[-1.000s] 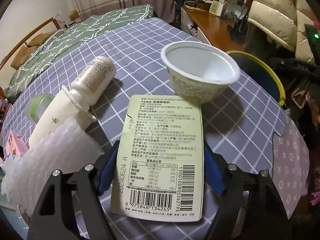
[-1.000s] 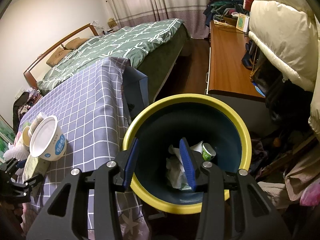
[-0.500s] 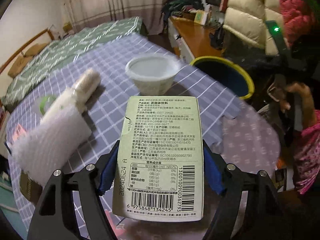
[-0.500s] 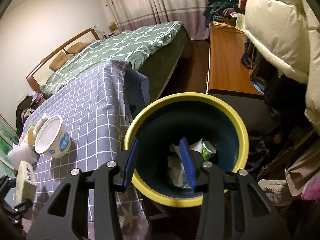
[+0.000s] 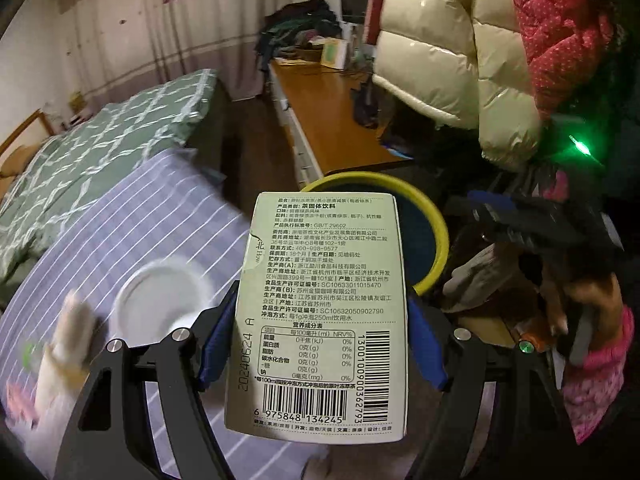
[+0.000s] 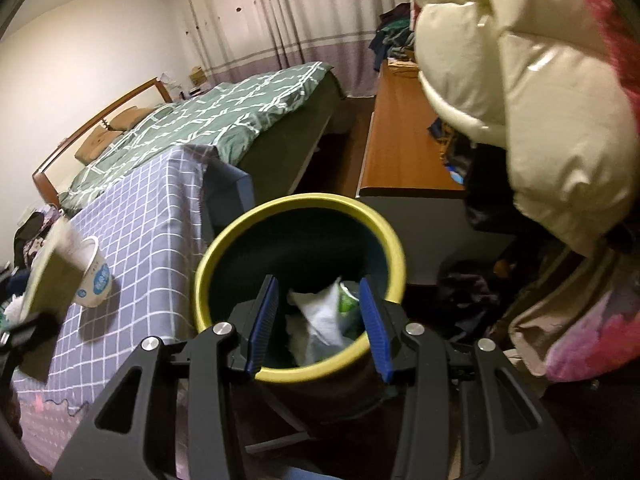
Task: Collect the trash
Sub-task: 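Carry the carton with the left gripper over the bin and drop it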
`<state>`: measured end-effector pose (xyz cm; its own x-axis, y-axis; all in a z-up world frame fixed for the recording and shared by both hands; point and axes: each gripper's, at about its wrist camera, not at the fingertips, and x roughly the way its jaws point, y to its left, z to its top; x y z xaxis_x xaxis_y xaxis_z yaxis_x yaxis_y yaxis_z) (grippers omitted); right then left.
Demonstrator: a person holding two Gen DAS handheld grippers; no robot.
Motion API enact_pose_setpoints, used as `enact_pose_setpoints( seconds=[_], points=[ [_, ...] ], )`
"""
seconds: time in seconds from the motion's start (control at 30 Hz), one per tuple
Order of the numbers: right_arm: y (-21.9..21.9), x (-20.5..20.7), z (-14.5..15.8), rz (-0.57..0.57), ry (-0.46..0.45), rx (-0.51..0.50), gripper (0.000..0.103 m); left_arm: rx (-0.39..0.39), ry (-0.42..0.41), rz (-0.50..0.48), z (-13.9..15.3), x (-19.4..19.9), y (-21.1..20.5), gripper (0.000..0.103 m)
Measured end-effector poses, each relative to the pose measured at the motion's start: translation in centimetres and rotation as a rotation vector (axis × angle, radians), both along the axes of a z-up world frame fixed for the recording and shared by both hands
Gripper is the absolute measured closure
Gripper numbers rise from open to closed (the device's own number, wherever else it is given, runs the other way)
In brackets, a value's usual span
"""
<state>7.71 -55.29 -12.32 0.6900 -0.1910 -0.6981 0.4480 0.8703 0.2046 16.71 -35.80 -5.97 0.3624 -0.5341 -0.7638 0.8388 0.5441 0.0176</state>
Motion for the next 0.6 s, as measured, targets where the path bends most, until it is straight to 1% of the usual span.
enact_pose_setpoints(
  seconds=[0.07, 0.17, 0.33, 0.4, 0.47, 0.53, 0.6],
  points=[
    [-0.5, -0.8, -0.1, -0.011, -0.002, 0.004, 0.062, 0.006, -0.004, -0.019, -0.3, 0.5, -2.7, 0.029],
    [-1.0, -1.7, -0.3, -0.03, 0.0, 0.004, 0.062, 0.012, 0.014, -0.04, -1.0, 1.1, -6.8, 0.029],
    [-1.7, -2.5, -0.7, -0.054, 0.017, -0.001, 0.062, 0.011, 0.002, -0.057, -2.1, 1.5, -10.8, 0.028],
    [-1.7, -2.4, -0.7, -0.057, 0.022, 0.0, 0.062, 0.0, -0.005, -0.051, -2.3, 2.1, -12.0, 0.027],
    [-1.6, -2.3, -0.7, -0.056, 0.024, 0.002, 0.062, -0.02, -0.024, -0.035, -2.1, 2.6, -13.0, 0.014],
    [-1.2, -2.1, -0.7, -0.048, 0.021, 0.004, 0.062, -0.034, -0.041, -0.004, -1.6, 3.1, -13.1, 0.014],
    [-0.7, -1.9, -0.7, -0.033, 0.018, 0.006, 0.062, -0.069, -0.023, 0.015, -0.6, 3.3, -11.9, 0.014]
  ],
)
